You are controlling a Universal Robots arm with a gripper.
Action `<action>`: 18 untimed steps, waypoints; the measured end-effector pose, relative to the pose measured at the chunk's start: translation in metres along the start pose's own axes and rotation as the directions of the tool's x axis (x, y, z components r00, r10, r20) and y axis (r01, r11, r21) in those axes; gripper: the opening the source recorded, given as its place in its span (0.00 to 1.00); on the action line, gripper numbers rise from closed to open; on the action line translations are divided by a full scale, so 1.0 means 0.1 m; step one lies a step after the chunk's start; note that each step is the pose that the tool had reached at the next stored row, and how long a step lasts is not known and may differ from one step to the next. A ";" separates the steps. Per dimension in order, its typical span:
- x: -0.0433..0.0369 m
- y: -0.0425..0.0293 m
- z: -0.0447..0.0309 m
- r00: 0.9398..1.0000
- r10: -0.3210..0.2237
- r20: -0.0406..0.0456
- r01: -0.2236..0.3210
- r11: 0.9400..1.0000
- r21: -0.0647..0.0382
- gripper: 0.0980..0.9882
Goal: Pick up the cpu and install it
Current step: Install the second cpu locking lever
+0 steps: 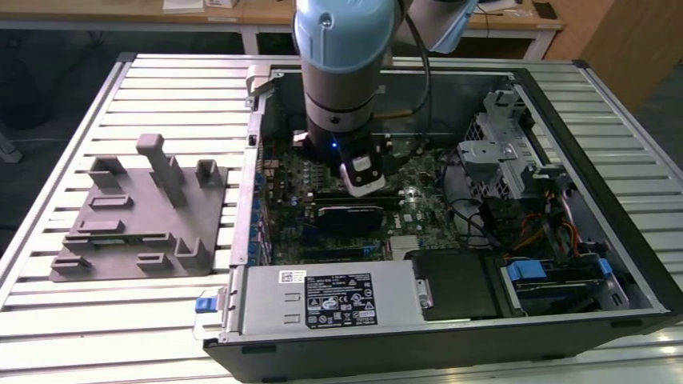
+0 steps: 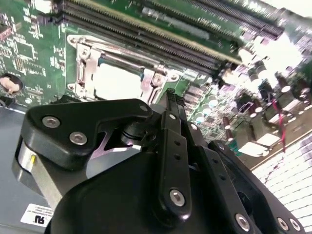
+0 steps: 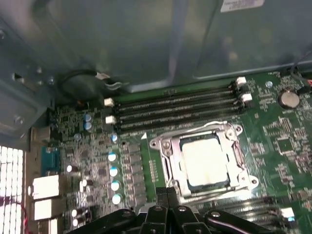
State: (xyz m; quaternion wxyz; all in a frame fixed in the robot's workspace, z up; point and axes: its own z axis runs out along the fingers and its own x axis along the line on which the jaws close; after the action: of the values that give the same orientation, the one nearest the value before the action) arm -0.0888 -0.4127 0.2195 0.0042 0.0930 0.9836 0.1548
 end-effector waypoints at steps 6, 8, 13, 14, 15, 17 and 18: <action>-0.082 0.076 0.025 1.000 0.000 0.005 0.000 1.000 0.024 0.01; -0.116 0.092 0.030 1.000 0.001 0.007 -0.001 0.999 0.034 0.01; -0.189 0.135 0.045 1.000 0.001 0.013 -0.001 0.998 0.063 0.01; -0.200 0.147 0.049 1.000 0.000 0.014 -0.001 0.998 0.069 0.01; -0.211 0.159 0.053 1.000 0.000 0.015 -0.001 0.997 0.075 0.01; -0.231 0.186 0.062 1.000 0.000 0.017 -0.001 0.996 0.087 0.01; -0.240 0.201 0.067 1.000 -0.001 0.018 -0.001 0.996 0.092 0.01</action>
State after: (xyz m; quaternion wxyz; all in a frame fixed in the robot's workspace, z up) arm -0.0613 -0.3963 0.2188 0.0089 0.0946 0.9895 0.1085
